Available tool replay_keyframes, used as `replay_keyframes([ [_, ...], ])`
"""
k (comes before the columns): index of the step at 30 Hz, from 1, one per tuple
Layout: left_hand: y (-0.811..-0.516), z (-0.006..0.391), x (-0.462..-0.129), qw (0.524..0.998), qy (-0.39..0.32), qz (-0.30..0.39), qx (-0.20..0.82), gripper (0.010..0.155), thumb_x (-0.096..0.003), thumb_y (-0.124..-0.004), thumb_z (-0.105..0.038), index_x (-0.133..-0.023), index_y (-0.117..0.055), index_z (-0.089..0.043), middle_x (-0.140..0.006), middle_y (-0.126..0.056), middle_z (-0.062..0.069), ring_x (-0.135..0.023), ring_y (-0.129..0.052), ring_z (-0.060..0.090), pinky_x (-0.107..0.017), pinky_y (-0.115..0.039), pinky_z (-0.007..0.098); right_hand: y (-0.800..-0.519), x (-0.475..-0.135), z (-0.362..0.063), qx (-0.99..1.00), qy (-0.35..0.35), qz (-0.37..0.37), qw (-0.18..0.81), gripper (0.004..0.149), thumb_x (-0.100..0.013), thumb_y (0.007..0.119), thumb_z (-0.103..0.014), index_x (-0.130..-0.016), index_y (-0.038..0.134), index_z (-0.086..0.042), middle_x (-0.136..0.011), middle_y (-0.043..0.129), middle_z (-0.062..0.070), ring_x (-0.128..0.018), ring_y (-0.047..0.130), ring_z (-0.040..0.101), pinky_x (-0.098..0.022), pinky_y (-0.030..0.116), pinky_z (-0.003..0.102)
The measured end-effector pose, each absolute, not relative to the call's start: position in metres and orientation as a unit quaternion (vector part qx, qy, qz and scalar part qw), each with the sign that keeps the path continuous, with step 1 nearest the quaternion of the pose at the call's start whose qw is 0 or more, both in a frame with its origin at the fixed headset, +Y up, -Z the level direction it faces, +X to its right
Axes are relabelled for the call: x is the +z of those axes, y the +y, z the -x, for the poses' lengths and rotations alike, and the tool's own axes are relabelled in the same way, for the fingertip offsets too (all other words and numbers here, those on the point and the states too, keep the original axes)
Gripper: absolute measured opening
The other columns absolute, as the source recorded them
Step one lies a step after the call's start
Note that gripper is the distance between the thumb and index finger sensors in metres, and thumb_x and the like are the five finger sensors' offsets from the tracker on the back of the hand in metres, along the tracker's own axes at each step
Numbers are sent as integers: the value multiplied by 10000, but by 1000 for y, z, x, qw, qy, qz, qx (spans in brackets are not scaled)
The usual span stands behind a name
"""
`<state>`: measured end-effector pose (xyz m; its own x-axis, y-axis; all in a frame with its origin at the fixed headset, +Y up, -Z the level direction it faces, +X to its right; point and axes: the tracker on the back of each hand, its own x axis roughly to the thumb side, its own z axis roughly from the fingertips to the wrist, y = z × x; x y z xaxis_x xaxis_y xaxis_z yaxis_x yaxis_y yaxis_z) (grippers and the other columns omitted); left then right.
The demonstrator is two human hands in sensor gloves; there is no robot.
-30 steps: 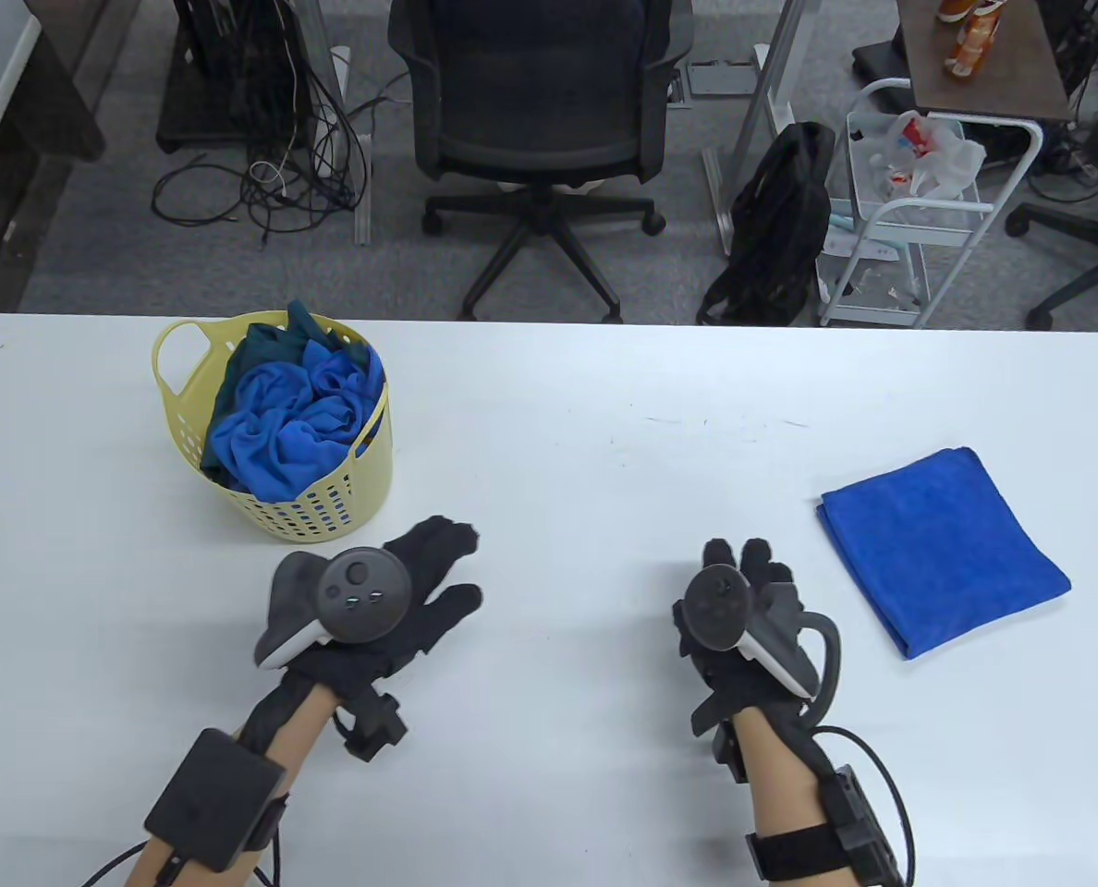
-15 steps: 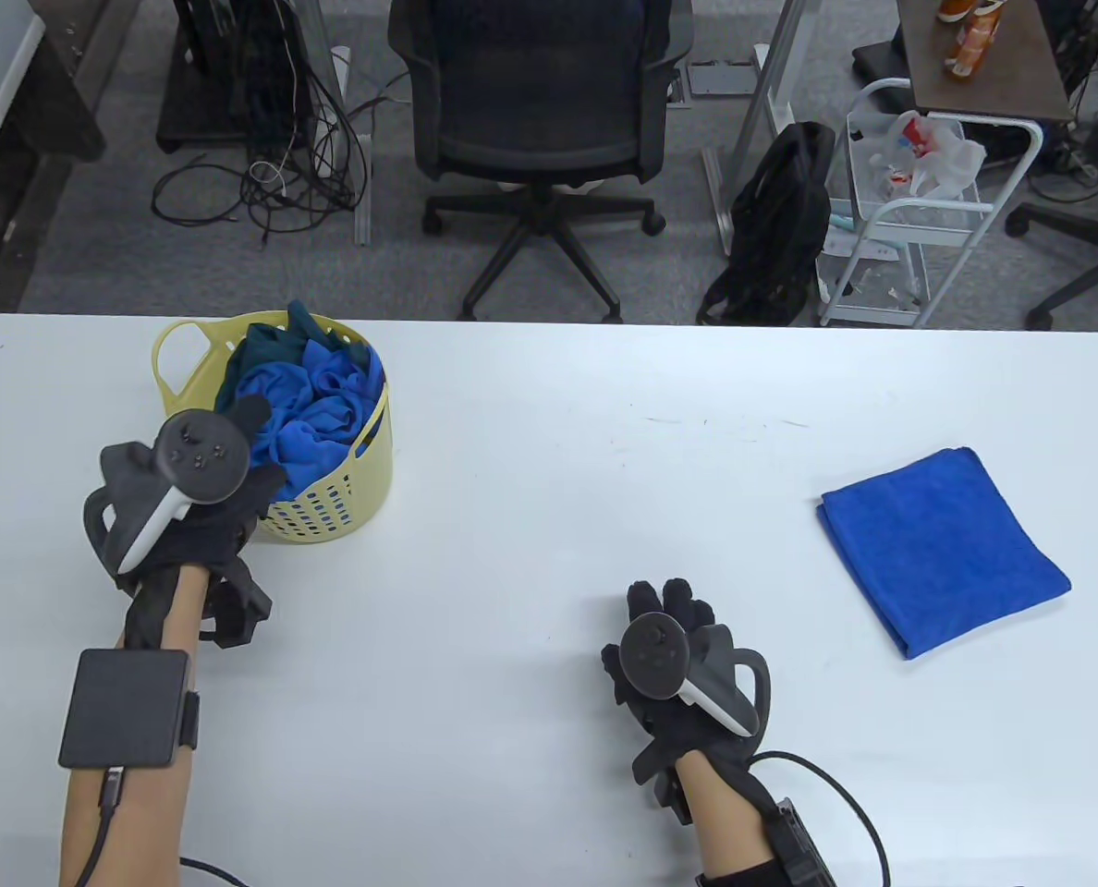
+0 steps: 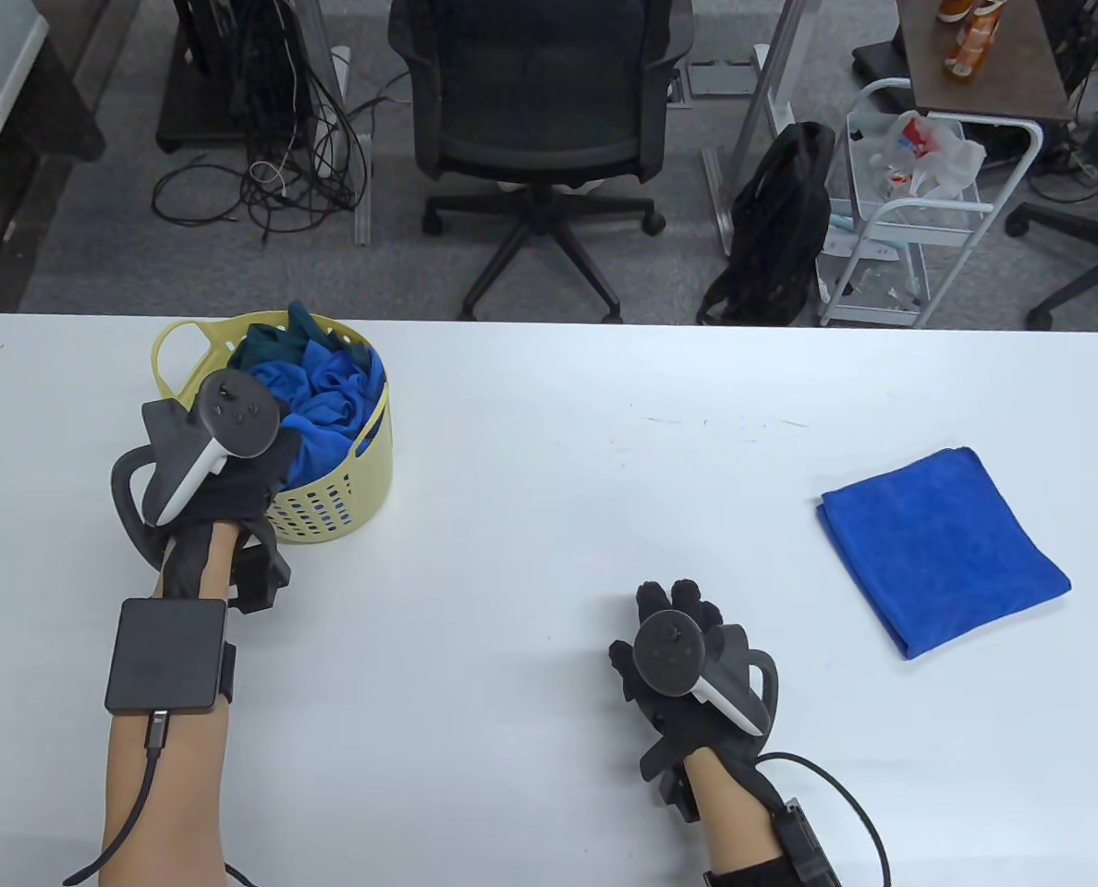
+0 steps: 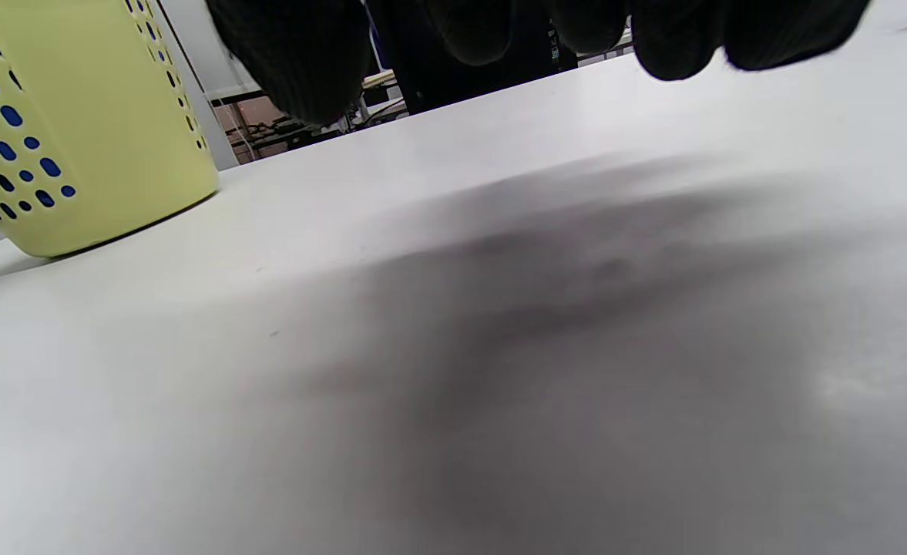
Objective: Fold and stack clothes and towels from laundry basket
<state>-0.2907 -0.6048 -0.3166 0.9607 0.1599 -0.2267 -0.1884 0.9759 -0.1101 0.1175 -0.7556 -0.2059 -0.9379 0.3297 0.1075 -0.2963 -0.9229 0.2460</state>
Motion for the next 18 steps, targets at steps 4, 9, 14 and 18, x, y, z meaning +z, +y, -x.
replay_keyframes([
  [4, -603, 286, -319, 982, 93, 127, 100, 804, -568, -751, -602, -1226, -495, -219, -1283, -495, 265, -1117, -556, 575, -727, -552, 749, -756, -206, -117, 977, 113, -76, 162, 748, -665, 679, -351, -1176, 347, 83, -1122, 280, 487, -930, 406, 730, -624, 479, 797],
  [9, -593, 275, -318, 989, 115, -2, 94, 438, -615, -713, -461, -1037, -704, -347, -1217, -658, 179, -1077, -677, 508, -724, -580, 723, -754, -205, -119, 978, 101, -76, 165, 741, -664, 680, -347, -1175, 355, 82, -1124, 284, 483, -931, 408, 728, -624, 479, 796],
  [14, -549, 274, -291, 958, 57, -168, 225, 435, -638, -655, -421, -1052, -643, -288, -1126, -784, 137, -988, -822, 444, -714, -656, 662, -754, -205, -121, 979, 90, -74, 170, 742, -663, 680, -349, -1173, 359, 83, -1122, 285, 485, -931, 409, 728, -621, 481, 797],
  [18, -524, 278, -271, 919, -10, -207, 334, 456, -656, -600, -377, -1067, -581, -180, -939, -903, 66, -792, -973, 285, -697, -737, 588, -755, -205, -120, 977, 95, -78, 172, 738, -665, 675, -347, -1173, 358, 84, -1122, 286, 485, -931, 410, 727, -622, 481, 795],
])
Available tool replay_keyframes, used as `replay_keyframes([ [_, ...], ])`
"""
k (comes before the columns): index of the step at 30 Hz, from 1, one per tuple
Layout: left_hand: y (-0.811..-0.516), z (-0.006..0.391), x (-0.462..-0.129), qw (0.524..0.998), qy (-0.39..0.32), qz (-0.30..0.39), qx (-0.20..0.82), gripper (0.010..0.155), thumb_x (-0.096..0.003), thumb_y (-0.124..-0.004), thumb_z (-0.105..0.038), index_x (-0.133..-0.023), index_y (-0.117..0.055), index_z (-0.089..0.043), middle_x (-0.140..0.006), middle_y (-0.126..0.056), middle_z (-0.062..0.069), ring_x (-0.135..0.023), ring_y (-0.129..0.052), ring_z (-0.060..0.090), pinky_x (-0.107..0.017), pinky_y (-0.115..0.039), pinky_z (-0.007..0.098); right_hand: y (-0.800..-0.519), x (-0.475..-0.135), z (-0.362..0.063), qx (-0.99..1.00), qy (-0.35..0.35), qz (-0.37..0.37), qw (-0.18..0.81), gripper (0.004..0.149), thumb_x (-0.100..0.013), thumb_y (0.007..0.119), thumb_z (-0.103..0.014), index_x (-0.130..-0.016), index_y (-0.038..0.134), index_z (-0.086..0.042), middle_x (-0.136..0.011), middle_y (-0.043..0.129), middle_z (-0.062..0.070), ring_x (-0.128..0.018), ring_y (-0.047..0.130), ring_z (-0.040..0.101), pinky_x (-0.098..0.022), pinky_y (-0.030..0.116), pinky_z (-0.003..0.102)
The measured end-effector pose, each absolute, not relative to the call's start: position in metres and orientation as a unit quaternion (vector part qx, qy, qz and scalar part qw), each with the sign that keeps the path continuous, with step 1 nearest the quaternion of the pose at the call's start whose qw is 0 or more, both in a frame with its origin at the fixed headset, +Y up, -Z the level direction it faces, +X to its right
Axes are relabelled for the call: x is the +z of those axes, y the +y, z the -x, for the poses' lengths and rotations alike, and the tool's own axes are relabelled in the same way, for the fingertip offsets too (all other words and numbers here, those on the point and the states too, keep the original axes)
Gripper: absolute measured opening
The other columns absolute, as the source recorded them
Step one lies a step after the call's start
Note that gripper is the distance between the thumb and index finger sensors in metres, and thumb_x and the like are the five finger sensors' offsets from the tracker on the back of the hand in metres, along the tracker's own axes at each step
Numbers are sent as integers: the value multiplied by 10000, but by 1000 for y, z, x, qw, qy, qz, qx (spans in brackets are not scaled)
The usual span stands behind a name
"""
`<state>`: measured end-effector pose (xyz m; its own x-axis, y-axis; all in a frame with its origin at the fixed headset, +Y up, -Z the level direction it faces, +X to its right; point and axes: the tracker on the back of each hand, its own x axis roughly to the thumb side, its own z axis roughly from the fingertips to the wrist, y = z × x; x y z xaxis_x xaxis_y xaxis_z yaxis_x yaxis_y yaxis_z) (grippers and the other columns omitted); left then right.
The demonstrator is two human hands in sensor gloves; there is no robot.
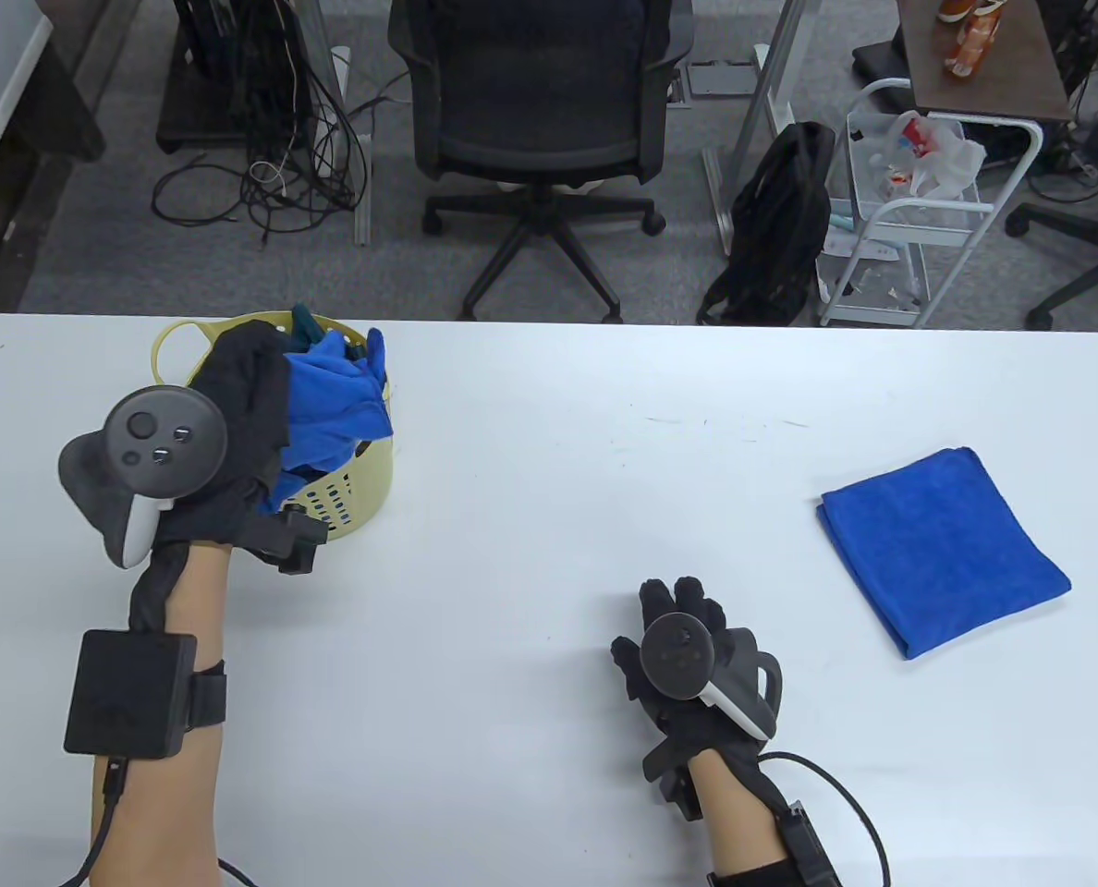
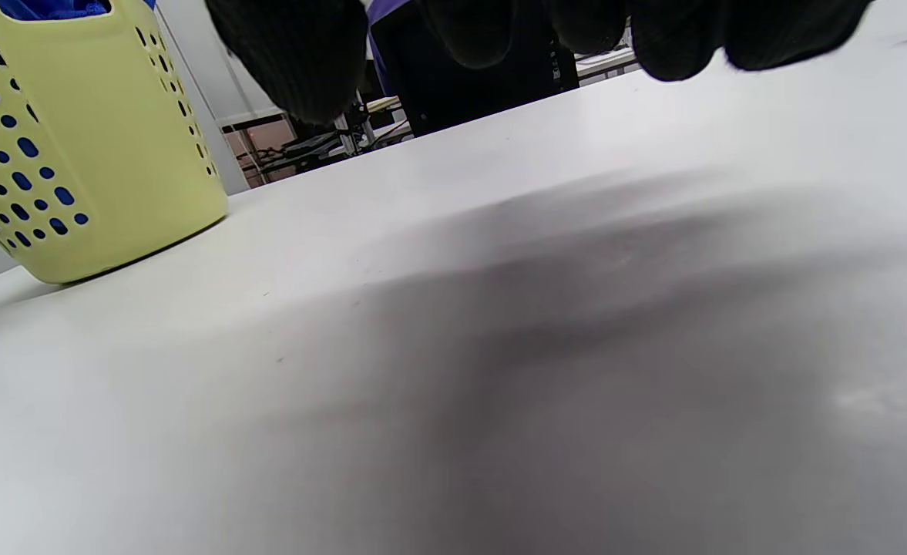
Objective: Fold and stack clothes and towels from laundry basket
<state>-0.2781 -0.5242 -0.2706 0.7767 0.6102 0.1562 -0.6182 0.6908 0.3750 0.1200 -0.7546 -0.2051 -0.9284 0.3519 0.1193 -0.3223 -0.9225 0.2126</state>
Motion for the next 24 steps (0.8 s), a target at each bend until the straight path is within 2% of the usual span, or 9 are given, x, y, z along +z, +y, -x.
replay_keyframes([
  [2, -523, 278, -268, 929, -15, -182, 323, 467, -670, -589, -395, -1051, -593, -126, -754, -920, 24, -558, -970, 196, -625, -795, 544, -755, -205, -119, 977, 96, -80, 171, 735, -666, 674, -347, -1173, 359, 81, -1122, 287, 484, -932, 411, 725, -622, 481, 795],
  [5, -538, 275, -272, 981, 31, -65, 179, 499, -650, -655, -515, -1006, -692, -167, -588, -951, -40, -387, -954, 131, -536, -856, 478, -755, -204, -118, 977, 95, -84, 169, 737, -665, 673, -350, -1173, 359, 82, -1123, 288, 484, -932, 412, 726, -622, 481, 797],
  [8, -564, 271, -279, 994, 62, 73, 57, 866, -533, -759, -657, -1170, -547, -109, -568, -947, -73, -357, -946, 98, -515, -875, 445, -755, -204, -118, 977, 94, -86, 169, 738, -665, 673, -352, -1174, 359, 81, -1123, 289, 483, -933, 414, 725, -623, 481, 796],
  [10, -576, 268, -281, 989, 71, 128, 6, 950, -490, -813, -659, -1210, -513, -118, -577, -949, -65, -371, -946, 119, -526, -870, 457, -755, -204, -118, 977, 94, -86, 168, 740, -665, 674, -353, -1174, 358, 81, -1124, 289, 482, -932, 413, 725, -623, 482, 795],
  [12, -580, 264, -280, 984, 72, 155, -38, 779, -497, -855, -613, -1148, -657, -232, -569, -945, -63, -378, -943, 127, -540, -862, 469, -755, -204, -117, 978, 93, -87, 167, 738, -664, 675, -353, -1174, 359, 78, -1124, 290, 482, -934, 414, 723, -622, 481, 797],
  [14, -577, 260, -278, 986, 83, 127, -67, 462, -555, -846, -538, -949, -843, -295, -557, -938, -66, -379, -941, 137, -547, -855, 481, -755, -204, -118, 978, 92, -87, 168, 739, -665, 674, -354, -1174, 358, 79, -1125, 291, 479, -934, 416, 723, -623, 482, 795],
  [20, -556, 259, -259, 997, 50, 47, 45, 459, -627, -744, -499, -956, -802, -185, -576, -907, -86, -381, -931, 118, -541, -853, 471, -755, -205, -120, 974, 91, -89, 187, 734, -664, 675, -354, -1173, 369, 77, -1126, 301, 476, -935, 425, 718, -624, 487, 793],
  [22, -542, 258, -244, 988, 8, -3, 156, 464, -642, -714, -488, -970, -774, -166, -571, -905, -92, -348, -930, 92, -514, -876, 446, -755, -205, -120, 971, 93, -89, 200, 733, -664, 674, -356, -1172, 375, 80, -1126, 304, 476, -935, 429, 717, -624, 489, 792],
  [24, -526, 251, -224, 929, -96, -20, 356, 464, -653, -709, -471, -980, -760, -145, -574, -907, -78, -336, -931, 96, -503, -880, 448, -755, -207, -122, 968, 92, -89, 215, 730, -664, 674, -356, -1171, 377, 76, -1126, 307, 473, -936, 435, 714, -624, 492, 791],
])
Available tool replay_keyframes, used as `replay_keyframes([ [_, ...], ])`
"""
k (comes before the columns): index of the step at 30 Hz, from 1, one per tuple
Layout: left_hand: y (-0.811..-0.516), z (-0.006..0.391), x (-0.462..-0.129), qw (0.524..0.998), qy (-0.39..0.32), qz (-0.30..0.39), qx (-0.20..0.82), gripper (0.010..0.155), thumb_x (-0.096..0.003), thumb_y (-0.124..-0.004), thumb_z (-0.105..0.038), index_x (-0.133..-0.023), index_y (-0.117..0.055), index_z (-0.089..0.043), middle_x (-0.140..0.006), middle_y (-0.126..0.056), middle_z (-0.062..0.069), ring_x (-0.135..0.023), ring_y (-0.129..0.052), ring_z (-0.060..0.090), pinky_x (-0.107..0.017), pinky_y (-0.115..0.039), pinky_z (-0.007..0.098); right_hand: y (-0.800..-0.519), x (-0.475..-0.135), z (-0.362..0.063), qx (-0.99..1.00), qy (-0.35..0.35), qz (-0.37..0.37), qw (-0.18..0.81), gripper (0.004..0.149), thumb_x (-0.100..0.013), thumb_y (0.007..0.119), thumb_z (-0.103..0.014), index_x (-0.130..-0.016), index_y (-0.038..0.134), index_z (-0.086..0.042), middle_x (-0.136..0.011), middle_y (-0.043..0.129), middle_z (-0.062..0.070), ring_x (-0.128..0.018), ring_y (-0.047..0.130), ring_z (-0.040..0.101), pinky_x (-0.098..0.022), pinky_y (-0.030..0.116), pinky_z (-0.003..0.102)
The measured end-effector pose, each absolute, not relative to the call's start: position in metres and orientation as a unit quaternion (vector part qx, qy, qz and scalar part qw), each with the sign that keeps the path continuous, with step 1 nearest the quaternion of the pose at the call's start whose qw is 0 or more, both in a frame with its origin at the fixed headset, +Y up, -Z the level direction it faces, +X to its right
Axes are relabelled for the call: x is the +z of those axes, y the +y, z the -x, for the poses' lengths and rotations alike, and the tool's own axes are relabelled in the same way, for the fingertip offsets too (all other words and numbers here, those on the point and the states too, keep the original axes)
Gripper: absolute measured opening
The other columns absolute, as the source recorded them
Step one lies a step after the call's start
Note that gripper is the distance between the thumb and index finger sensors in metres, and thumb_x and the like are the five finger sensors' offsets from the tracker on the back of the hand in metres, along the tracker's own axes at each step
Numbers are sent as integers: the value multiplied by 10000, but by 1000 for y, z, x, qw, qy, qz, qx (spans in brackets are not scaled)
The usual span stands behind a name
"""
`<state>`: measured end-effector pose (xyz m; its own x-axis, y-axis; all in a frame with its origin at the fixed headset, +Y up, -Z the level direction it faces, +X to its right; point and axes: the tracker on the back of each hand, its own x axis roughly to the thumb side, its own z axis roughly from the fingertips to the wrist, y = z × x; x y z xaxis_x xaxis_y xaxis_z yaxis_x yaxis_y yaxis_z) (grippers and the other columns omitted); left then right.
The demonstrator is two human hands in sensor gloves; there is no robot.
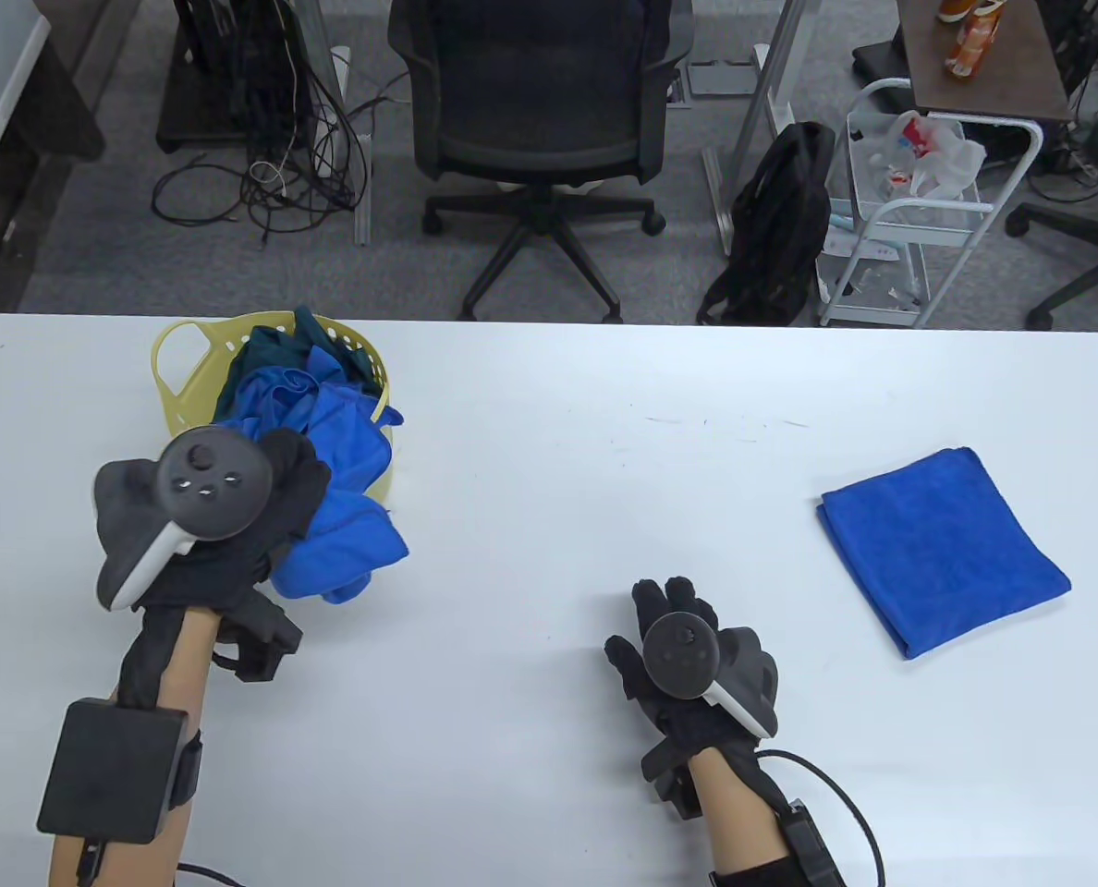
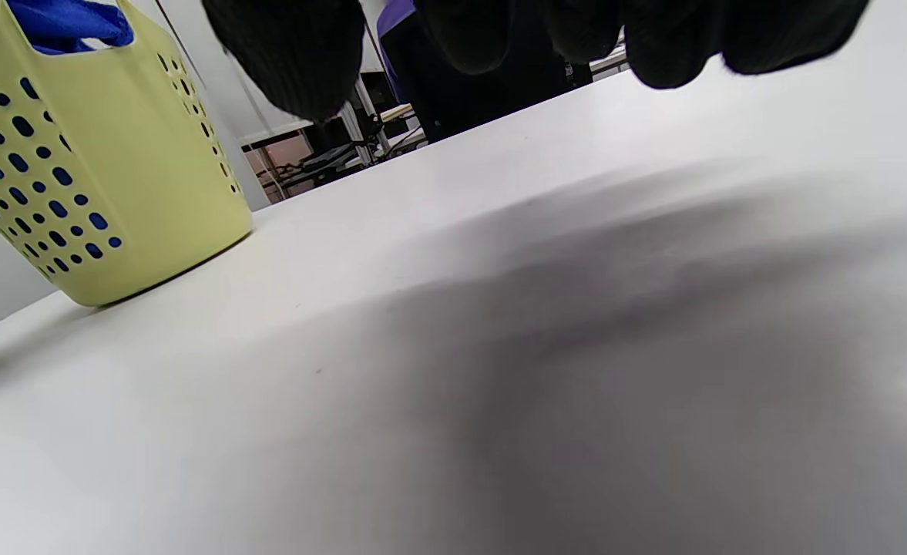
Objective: Fold and stack clothes and towels from laundry basket
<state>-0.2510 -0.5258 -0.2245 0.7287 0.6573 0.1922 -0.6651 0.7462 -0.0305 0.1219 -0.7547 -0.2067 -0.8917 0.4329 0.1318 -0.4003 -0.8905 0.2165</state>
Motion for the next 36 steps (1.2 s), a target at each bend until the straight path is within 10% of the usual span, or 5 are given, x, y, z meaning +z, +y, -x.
replay_keyframes([
  [5, -524, 206, -192, 840, -281, 16, 463, 473, -655, -685, -492, -991, -748, -164, -601, -912, -86, -367, -956, 86, -525, -882, 442, -757, -210, -135, 949, 90, -81, 290, 737, -660, 679, -353, -1169, 369, 80, -1124, 317, 472, -935, 464, 703, -624, 507, 783],
  [10, -585, 166, -178, 817, -313, 119, 469, 481, -650, -679, -500, -989, -752, -166, -613, -920, -79, -386, -968, 92, -535, -881, 448, -760, -212, -154, 932, 93, -54, 346, 748, -660, 684, -345, -1168, 352, 91, -1117, 315, 482, -928, 479, 705, -621, 515, 780],
  [22, -705, 203, -189, 916, -50, 135, 375, 605, -629, -686, -522, -1089, -666, -130, -683, -916, -28, -459, -973, 145, -570, -841, 497, -756, -209, -152, 933, 83, -70, 343, 735, -661, 678, -347, -1165, 373, 92, -1115, 342, 478, -924, 502, 698, -617, 526, 777],
  [30, -710, 183, -188, 868, -78, 131, 473, 658, -636, -650, -498, -1125, -573, -64, -724, -924, 3, -487, -989, 166, -578, -835, 502, -723, -188, -93, 774, 152, -276, 549, 845, -631, 578, -570, -1184, 408, 47, -1165, 336, 426, -981, 458, 677, -625, 482, 815],
  [36, -714, 174, -185, 885, -67, 116, 446, 682, -637, -632, -498, -1125, -546, -30, -696, -932, -15, -452, -997, 126, -559, -857, 472, -698, -166, -68, 862, 6, -313, 397, 723, -558, 815, -419, -1136, 512, -109, -1167, 409, 357, -982, 576, 579, -642, 559, 766],
])
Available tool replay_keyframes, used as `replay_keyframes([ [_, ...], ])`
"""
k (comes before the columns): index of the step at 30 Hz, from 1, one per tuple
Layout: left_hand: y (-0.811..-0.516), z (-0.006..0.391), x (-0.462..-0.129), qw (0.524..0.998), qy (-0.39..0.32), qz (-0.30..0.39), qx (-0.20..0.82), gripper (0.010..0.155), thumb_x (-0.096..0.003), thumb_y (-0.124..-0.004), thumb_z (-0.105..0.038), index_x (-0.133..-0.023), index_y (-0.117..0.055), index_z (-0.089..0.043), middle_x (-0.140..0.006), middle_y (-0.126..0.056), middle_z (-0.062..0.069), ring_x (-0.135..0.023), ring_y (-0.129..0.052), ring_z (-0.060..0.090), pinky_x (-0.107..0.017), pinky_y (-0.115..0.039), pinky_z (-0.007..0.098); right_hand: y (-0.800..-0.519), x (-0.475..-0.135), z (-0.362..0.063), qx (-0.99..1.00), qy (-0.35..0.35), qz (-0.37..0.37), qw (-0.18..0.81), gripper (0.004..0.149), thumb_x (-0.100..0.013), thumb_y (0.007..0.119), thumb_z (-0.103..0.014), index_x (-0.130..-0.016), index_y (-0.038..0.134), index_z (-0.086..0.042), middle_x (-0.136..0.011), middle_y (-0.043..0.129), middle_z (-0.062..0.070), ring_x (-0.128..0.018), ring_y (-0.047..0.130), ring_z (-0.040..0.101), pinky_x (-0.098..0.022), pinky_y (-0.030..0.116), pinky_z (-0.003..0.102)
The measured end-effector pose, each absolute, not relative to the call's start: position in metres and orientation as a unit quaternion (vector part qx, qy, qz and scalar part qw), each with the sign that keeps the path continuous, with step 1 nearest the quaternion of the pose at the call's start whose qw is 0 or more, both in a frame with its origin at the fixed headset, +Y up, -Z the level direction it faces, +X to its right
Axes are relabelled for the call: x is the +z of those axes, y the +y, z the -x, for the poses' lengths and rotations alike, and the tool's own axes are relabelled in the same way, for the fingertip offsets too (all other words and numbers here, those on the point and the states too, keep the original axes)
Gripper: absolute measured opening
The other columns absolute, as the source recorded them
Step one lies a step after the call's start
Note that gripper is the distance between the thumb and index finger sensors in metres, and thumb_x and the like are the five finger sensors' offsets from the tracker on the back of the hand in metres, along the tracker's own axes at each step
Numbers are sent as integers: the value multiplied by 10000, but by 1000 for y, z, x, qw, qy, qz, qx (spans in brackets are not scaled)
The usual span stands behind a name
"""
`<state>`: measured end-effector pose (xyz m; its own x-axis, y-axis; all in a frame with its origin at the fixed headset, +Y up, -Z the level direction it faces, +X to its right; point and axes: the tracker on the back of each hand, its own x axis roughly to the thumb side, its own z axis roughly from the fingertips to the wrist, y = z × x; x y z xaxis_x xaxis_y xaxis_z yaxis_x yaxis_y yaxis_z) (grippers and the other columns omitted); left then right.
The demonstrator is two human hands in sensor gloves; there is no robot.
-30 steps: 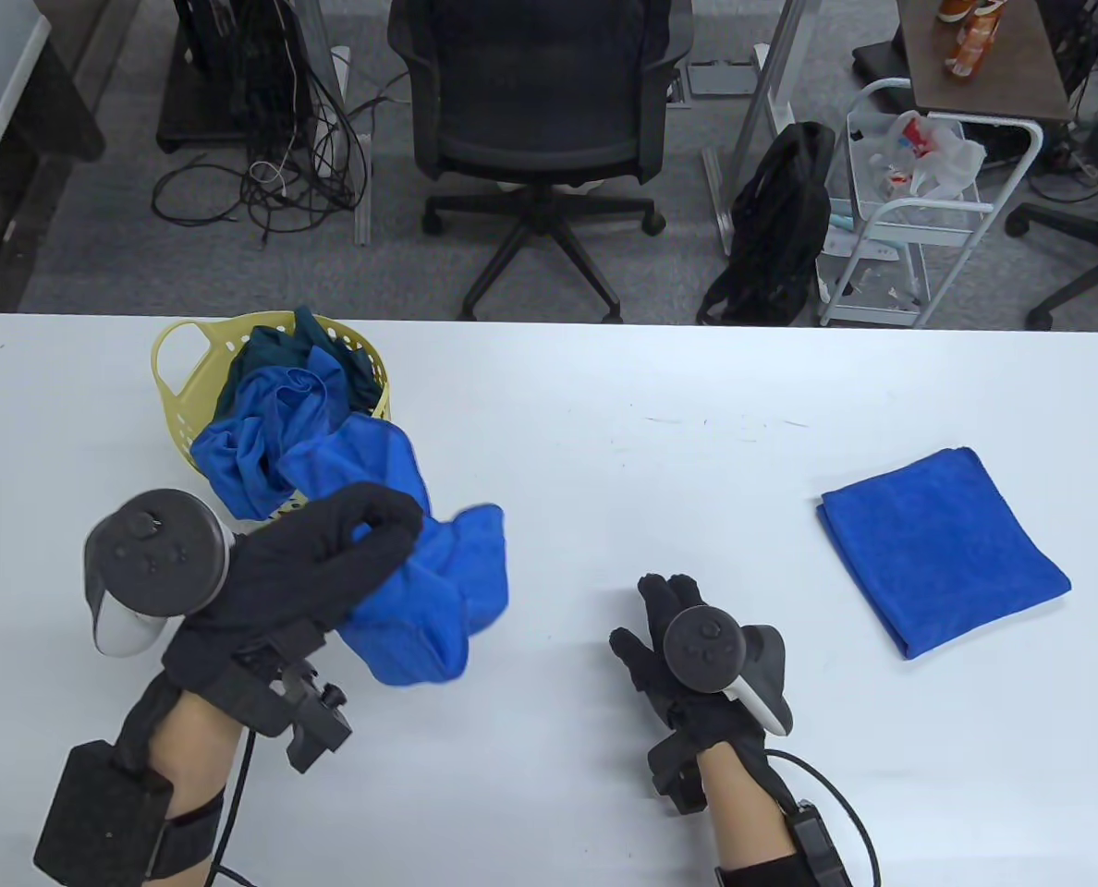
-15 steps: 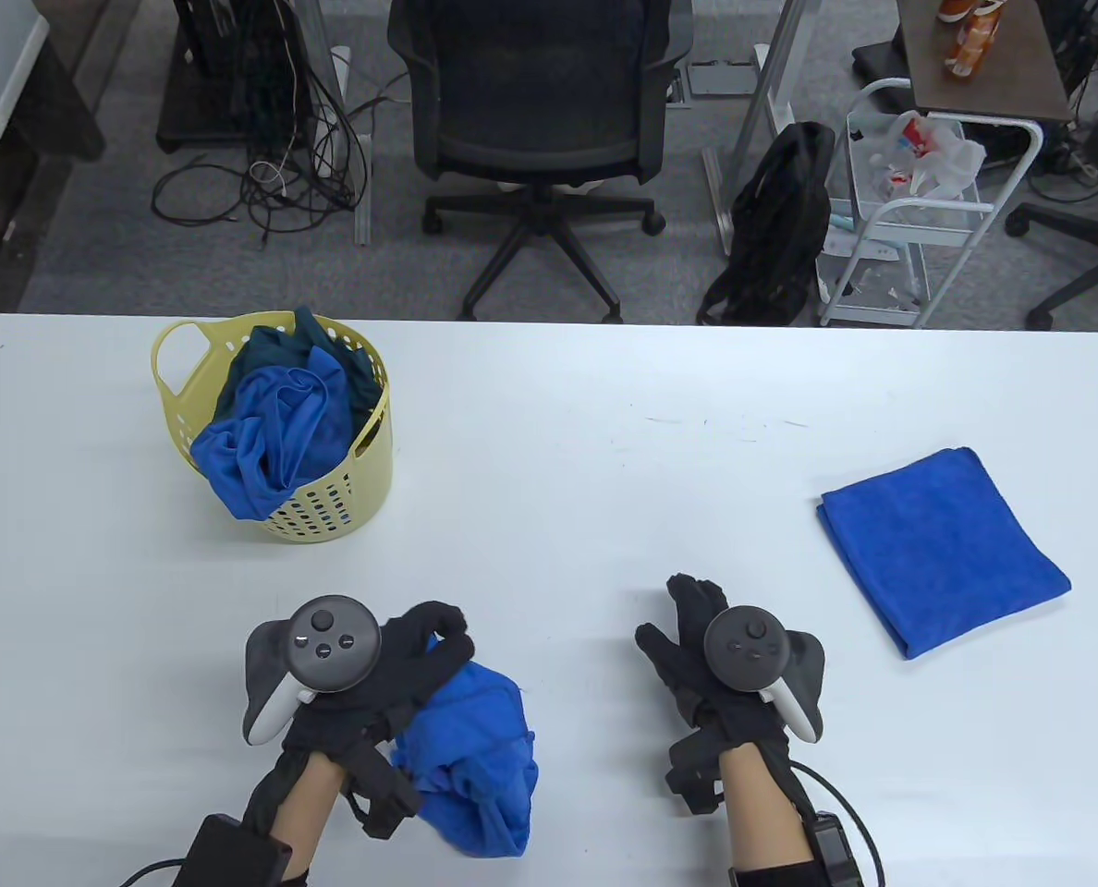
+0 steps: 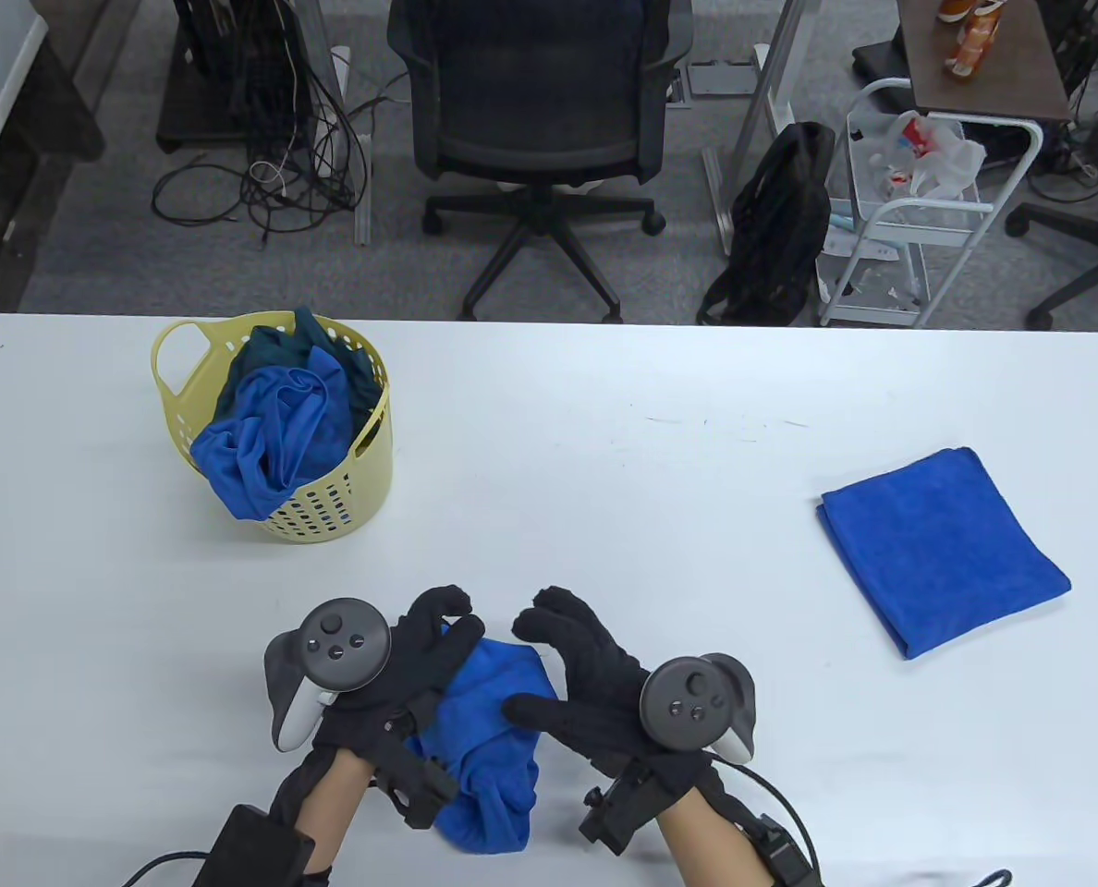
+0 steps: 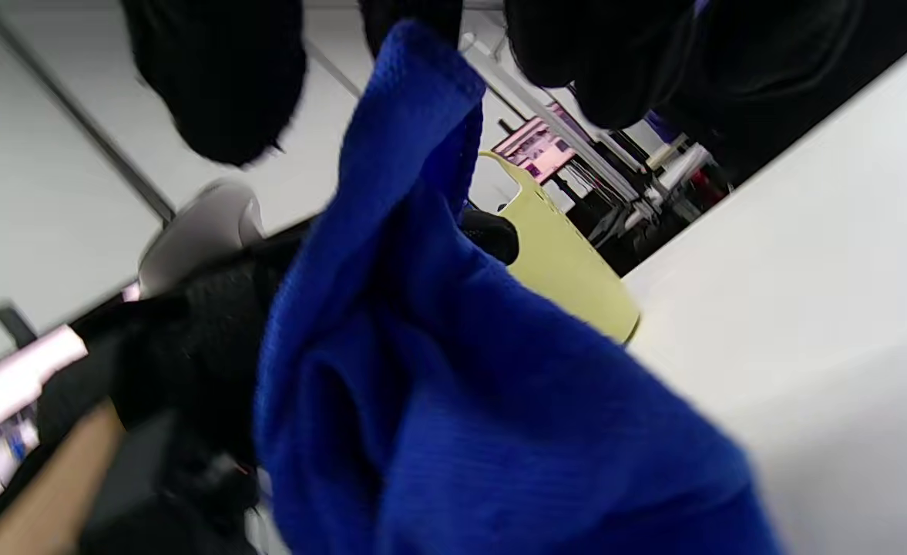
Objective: Fold and stack clothes and towels from laundry basket
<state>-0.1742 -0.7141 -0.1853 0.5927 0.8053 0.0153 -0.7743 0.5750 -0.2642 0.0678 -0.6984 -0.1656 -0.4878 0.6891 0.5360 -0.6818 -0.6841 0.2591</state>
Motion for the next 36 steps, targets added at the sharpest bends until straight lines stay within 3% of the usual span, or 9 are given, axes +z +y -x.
replay_keyframes([
  [6, -721, 170, -186, 860, -103, 153, 477, 699, -635, -634, -495, -1148, -509, -37, -761, -915, 16, -524, -995, 165, -597, -828, 505, -703, -173, -80, 848, 4, -268, 458, 394, -573, 804, -294, -932, 739, -146, -1120, 547, 304, -947, 654, 533, -631, 601, 741],
  [9, -721, 176, -188, 875, -107, 145, 450, 870, -621, -608, -564, -1235, -241, -70, -1192, -507, 346, -990, -724, 515, -692, -659, 659, -696, -178, -100, 810, -36, -210, 546, 378, -621, 735, -336, -932, 770, -125, -1105, 580, 303, -926, 670, 542, -626, 593, 739],
  [11, -717, 186, -188, 875, -98, 127, 457, 833, -623, -604, -576, -1252, -250, -162, -1224, -397, 389, -1050, -588, 594, -705, -605, 695, -689, -179, -114, 824, -81, -182, 530, 371, -619, 742, -331, -906, 796, -102, -1084, 621, 289, -907, 702, 529, -620, 608, 731],
  [16, -705, 189, -186, 874, -169, 111, 443, 548, -603, -766, -466, -1103, -669, -264, -1216, -594, 260, -1045, -707, 507, -703, -638, 691, -674, -176, -139, 838, -145, -147, 505, 372, -625, 738, -329, -901, 796, -86, -1072, 642, 277, -895, 722, 515, -617, 621, 722],
  [19, -719, 171, -187, 887, -196, 187, 373, 644, -628, -739, -395, -1203, -505, -222, -1251, -517, 282, -1044, -727, 497, -702, -675, 655, -669, -176, -146, 818, -139, -160, 535, 369, -619, 744, -315, -907, 796, -90, -1083, 627, 285, -907, 708, 525, -618, 612, 733],
  [23, -743, 158, -194, 896, -172, 170, 372, 701, -644, -647, -410, -1234, -344, -184, -1255, -430, 296, -991, -805, 435, -686, -731, 588, -660, -176, -153, 804, -125, -207, 543, 368, -606, 745, -307, -923, 788, -124, -1109, 604, 278, -939, 683, 527, -627, 596, 754],
  [28, -756, 141, -199, 847, -221, 213, 434, 751, -628, -670, -431, -1233, -242, -309, -1313, -249, 191, -1125, -506, 564, -731, -535, 740, -652, -173, -152, 786, -111, -240, 559, 370, -603, 745, -311, -928, 786, -139, -1118, 604, 268, -955, 671, 527, -631, 588, 765],
  [31, -758, 129, -194, 801, -285, 285, 442, 823, -613, -694, -470, -1245, -215, -251, -1321, -349, 192, -1139, -400, 593, -709, -457, 791, -650, -171, -150, 792, -128, -231, 550, 371, -606, 744, -310, -927, 785, -129, -1110, 611, 270, -946, 679, 527, -629, 594, 759],
  [36, -763, 125, -186, 823, -293, 334, 355, 928, -545, -804, -513, -1249, -324, -146, -1217, -654, 158, -1082, -671, 485, -695, -544, 784, -649, -169, -158, 799, -165, -192, 546, 373, -614, 737, -305, -925, 781, -103, -1097, 618, 273, -932, 687, 526, -624, 602, 749],
])
